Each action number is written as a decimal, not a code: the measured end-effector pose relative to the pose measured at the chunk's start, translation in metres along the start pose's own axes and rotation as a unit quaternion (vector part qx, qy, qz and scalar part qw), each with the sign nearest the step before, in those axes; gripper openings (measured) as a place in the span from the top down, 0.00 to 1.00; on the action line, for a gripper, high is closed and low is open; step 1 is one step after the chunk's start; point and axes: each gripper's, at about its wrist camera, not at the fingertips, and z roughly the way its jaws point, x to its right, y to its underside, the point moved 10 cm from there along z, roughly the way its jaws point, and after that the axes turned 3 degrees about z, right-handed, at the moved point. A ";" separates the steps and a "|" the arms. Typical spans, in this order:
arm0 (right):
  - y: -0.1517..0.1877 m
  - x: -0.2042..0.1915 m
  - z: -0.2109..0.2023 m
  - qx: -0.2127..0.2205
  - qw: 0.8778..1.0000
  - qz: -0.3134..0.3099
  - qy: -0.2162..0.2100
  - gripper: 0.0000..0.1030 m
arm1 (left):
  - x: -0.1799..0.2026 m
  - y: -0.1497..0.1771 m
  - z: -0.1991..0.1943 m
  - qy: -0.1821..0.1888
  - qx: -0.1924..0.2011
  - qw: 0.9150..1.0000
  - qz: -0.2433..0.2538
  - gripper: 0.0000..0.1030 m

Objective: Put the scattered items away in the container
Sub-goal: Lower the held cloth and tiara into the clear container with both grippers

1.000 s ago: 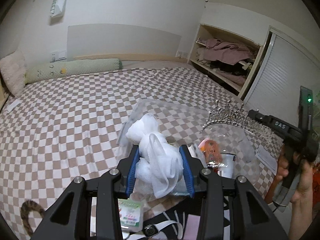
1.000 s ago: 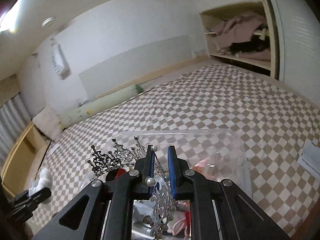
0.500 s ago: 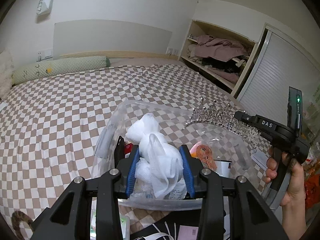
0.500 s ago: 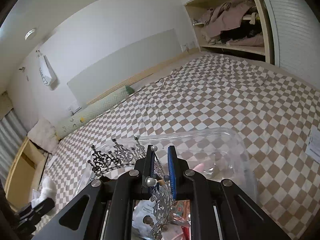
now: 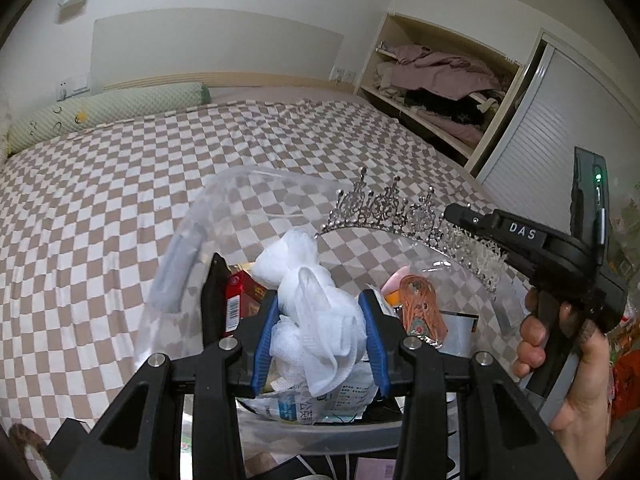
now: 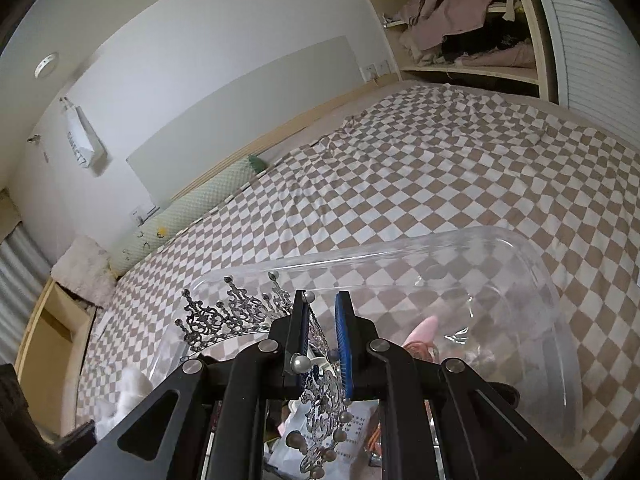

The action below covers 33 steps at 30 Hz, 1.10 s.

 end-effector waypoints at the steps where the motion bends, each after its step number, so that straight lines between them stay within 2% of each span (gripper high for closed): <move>1: 0.000 0.002 0.001 0.001 1.000 0.003 0.003 0.86 | 0.000 0.000 0.003 0.001 -0.002 1.000 -0.001 0.61; 8: 0.000 0.002 0.009 0.003 1.000 -0.009 0.025 0.86 | 0.004 0.000 0.020 0.002 -0.012 1.000 -0.006 0.61; 17: 0.002 -0.006 0.015 -0.002 0.999 -0.026 0.031 0.86 | 0.001 0.005 0.031 -0.002 -0.021 1.000 -0.012 0.61; 30: 0.011 -0.002 0.025 -0.034 0.999 0.020 0.008 0.86 | 0.008 0.000 0.037 0.004 -0.014 1.000 -0.018 0.61; 33: 0.014 0.002 0.031 -0.044 0.999 0.027 0.016 0.85 | 0.009 0.001 0.039 0.005 -0.016 1.000 -0.017 0.61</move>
